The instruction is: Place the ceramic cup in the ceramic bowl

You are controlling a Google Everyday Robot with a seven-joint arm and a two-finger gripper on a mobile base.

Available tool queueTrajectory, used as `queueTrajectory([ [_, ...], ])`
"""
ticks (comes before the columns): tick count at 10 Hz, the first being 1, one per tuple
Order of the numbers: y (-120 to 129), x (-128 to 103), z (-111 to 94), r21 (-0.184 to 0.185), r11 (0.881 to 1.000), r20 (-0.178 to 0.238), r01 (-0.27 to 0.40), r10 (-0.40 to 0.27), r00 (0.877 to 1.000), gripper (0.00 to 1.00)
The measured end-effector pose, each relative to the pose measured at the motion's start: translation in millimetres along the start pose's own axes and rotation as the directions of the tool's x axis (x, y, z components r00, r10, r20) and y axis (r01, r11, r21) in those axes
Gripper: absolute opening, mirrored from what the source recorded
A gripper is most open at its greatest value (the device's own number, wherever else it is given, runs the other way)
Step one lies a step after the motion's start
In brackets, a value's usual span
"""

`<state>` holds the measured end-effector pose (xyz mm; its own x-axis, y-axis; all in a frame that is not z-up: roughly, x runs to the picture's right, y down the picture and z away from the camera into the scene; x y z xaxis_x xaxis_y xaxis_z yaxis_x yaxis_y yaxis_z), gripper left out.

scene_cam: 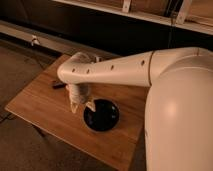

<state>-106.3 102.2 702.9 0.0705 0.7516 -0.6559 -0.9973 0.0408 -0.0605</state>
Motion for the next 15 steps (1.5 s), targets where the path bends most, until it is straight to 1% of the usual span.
queueTrajectory([
  [5,1,-2,0,-0.002,1.0,0.001,-0.001,0.001,1.0,0.65],
  [7,-2,-18,-3,0.005,1.0,0.008,0.012,-0.012,1.0,0.65],
  [8,-3,-27,-4,0.019,0.999,0.004,0.028,-0.028,1.0,0.65],
  [9,1,-35,-4,0.036,0.998,-0.008,0.055,-0.055,0.998,0.65],
  [10,8,-45,-4,0.06,0.994,-0.021,0.096,-0.095,0.995,0.65],
  [12,25,-70,-10,0.098,0.98,-0.027,0.174,-0.173,0.985,0.65],
  [13,33,-84,-12,0.11,0.972,-0.022,0.21,-0.209,0.978,0.65],
  [14,42,-100,-13,0.123,0.961,-0.012,0.249,-0.25,0.968,0.65],
  [15,48,-112,-13,0.135,0.952,-0.002,0.276,-0.278,0.96,0.65],
])
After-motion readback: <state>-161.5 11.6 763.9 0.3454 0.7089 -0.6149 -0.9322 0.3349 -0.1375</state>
